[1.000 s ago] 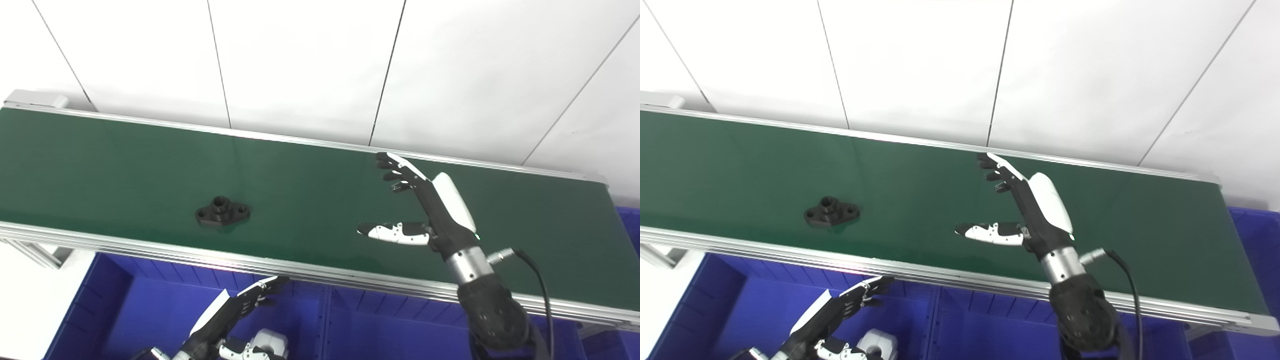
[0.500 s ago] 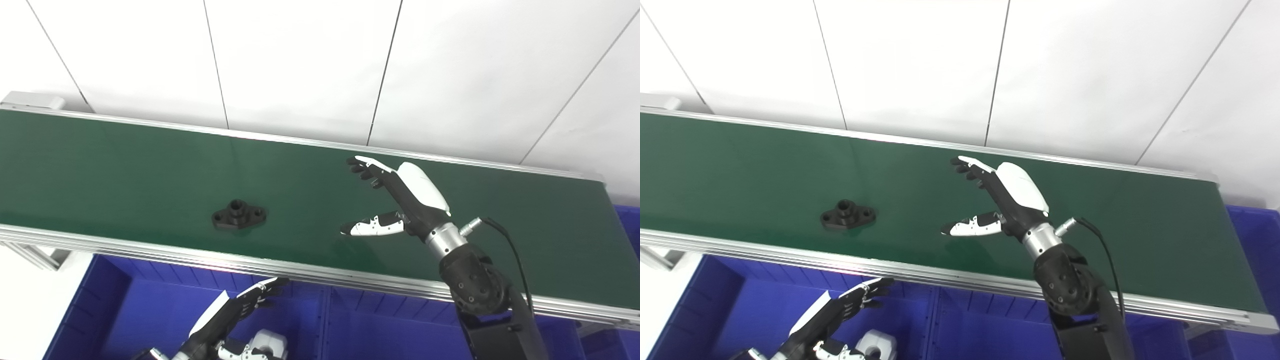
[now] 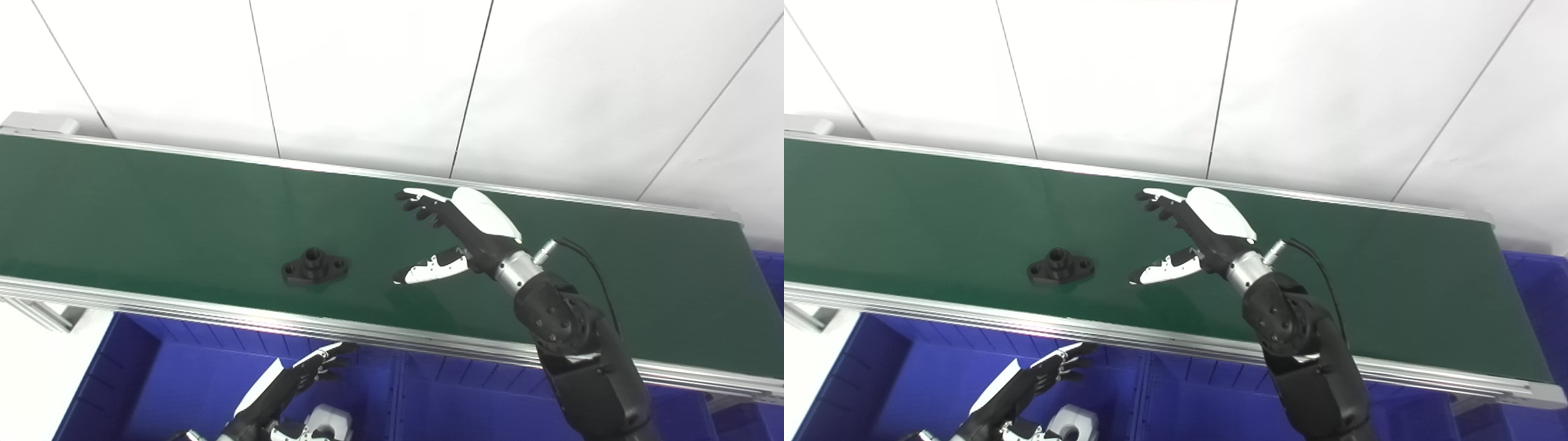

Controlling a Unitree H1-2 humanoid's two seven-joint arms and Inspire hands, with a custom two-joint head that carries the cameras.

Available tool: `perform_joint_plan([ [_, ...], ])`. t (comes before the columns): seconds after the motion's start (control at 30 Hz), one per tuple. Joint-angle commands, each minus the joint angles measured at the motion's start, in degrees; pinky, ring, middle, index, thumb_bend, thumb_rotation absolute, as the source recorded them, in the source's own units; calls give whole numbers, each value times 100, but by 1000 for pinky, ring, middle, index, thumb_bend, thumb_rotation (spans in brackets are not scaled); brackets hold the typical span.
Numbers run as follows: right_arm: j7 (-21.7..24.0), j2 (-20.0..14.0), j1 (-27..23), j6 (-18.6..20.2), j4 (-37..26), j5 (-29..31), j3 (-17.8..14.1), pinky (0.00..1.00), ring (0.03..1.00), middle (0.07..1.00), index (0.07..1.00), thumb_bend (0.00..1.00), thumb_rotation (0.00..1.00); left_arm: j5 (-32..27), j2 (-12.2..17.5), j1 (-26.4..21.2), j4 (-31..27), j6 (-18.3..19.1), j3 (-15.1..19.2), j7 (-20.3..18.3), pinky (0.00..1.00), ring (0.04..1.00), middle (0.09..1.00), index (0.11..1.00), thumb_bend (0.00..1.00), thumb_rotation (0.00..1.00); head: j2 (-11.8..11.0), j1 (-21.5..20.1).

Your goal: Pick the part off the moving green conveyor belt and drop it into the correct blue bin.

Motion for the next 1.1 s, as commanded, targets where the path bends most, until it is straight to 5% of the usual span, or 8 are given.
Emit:
perform_joint_plan([
  [0.0, -23, 121, -365, 32, -4, -79, 57, 684, 787, 834, 875, 816, 324, 21, 90, 47, -177, -228, -12, 61, 789, 859, 910, 869, 716, 231, 15, 13],
  [0.37, -118, 256, -737, -149, 700, -348, 453, 692, 795, 847, 869, 825, 339, -24, 65, 100, -222, -228, -23, 56, 790, 862, 908, 865, 721, 230, 67, 102],
  [1.07, -742, 405, -844, -586, 2262, -630, 1029, 717, 795, 834, 855, 816, 270, 252, 257, 213, -428, -228, -336, 627, 797, 871, 910, 873, 701, 244, 210, 217],
])
